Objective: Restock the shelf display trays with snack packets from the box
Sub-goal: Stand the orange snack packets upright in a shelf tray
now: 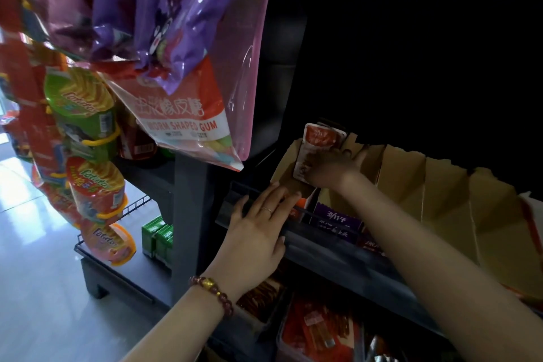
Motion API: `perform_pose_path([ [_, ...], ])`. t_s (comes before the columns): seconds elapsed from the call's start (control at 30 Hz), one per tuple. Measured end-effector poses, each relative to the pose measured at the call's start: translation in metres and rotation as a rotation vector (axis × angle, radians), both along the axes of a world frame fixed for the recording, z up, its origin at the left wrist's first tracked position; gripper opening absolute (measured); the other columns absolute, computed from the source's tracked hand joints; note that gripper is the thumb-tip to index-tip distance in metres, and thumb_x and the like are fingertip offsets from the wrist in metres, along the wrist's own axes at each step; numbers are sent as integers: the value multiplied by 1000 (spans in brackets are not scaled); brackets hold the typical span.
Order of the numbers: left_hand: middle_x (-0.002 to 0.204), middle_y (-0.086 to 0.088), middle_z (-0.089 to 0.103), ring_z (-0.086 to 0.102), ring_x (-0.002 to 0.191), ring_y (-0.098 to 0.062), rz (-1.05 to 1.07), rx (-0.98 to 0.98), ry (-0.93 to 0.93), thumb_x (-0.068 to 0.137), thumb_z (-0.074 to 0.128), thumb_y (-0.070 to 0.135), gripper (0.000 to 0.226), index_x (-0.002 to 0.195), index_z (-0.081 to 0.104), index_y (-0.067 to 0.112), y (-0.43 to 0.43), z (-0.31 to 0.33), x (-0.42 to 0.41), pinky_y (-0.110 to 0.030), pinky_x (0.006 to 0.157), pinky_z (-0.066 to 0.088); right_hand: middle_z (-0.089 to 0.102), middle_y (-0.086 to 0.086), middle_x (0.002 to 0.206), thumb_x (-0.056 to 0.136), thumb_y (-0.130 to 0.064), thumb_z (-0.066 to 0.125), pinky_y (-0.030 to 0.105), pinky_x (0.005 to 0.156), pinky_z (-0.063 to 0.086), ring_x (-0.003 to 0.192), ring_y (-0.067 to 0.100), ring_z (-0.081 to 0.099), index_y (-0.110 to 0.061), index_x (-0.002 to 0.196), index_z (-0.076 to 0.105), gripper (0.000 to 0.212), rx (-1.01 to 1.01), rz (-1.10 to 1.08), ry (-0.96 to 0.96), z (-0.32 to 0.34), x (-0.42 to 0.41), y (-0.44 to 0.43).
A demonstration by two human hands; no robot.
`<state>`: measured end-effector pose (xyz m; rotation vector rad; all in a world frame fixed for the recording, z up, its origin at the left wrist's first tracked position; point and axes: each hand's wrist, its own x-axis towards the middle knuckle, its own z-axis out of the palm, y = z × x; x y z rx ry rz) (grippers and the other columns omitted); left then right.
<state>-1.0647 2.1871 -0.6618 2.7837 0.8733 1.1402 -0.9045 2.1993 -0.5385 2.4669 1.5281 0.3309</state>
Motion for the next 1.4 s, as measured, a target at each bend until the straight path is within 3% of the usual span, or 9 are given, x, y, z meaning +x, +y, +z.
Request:
perform_pose_path([
  [0.43, 150, 0, 37, 23, 141, -13, 33, 2, 54, 76, 66, 25, 80, 146, 27, 26, -1, 1, 0, -48, 108, 28, 25, 12, 154, 97, -43, 33, 67, 111, 6, 142, 39, 14, -31, 152, 12, 60, -34, 37, -19, 6, -1, -5],
  [0.67, 152, 0, 34, 22, 143, -14, 20, -8, 53, 78, 64, 25, 80, 147, 24, 26, 0, 1, 0, -50, 109, 28, 30, 10, 152, 97, -49, 31, 69, 107, -6, 143, 36, 12, -29, 148, 27, 55, -20, 12, -35, 6, -6, -7],
  [0.77, 157, 1, 21, 14, 144, -12, -18, -14, 73, 81, 63, 25, 82, 149, 16, 26, 1, 4, -4, -49, 110, 27, 30, 10, 152, 95, -52, 34, 67, 107, -10, 145, 35, 7, -24, 136, 45, 50, 5, -26, -30, 12, -13, -19],
  [0.9, 158, -2, 18, 16, 142, -17, -46, 43, 81, 86, 43, 31, 66, 148, 19, 24, -10, 22, -21, -38, 112, 25, 43, 1, 143, 95, -43, 41, 61, 106, -18, 141, 29, 16, -33, 130, 53, 38, 276, 232, 55, 21, -31, -68],
  [1.0, 136, -1, 49, 44, 124, -18, -117, 76, 44, 86, 39, 27, 49, 135, 40, 22, -37, 32, -44, -29, 101, 35, 60, -4, 116, 93, -30, 47, 45, 110, 10, 125, 20, 41, -28, 116, 63, 29, 479, 525, 143, 13, -46, -116],
  [1.07, 109, 1, 62, 58, 101, -17, -177, 98, 60, 88, 41, 21, 34, 118, 56, 17, -61, 31, -61, -31, 86, 44, 66, -5, 99, 93, -24, 51, 33, 93, 35, 103, 16, 56, -23, 105, 68, 21, 520, 679, 286, 1, -52, -147],
  [1.17, 83, -1, 60, 57, 75, -20, -265, 91, 218, 86, 42, 18, 25, 93, 65, 11, -96, 15, -81, -33, 67, 46, 68, -10, 85, 93, -20, 53, 25, 69, 44, 80, 5, 59, -21, 95, 70, 17, 410, 740, 501, -33, -59, -187],
  [1.3, 78, 5, 61, 58, 70, -15, -315, -47, 466, 84, 40, 24, 25, 87, 65, 20, -138, -47, -120, -31, 69, 45, 63, -16, 72, 90, -23, 54, 23, 63, 36, 66, 5, 57, -24, 85, 69, 16, 149, 723, 610, -116, -70, -233],
  [1.4, 71, 6, 60, 59, 63, -16, -323, -200, 599, 82, 45, 24, 18, 84, 63, 21, -163, -90, -148, -29, 58, 48, 69, -11, 84, 94, -23, 51, 26, 64, 45, 72, 7, 61, -25, 94, 69, 18, -205, 600, 767, -187, -62, -258],
])
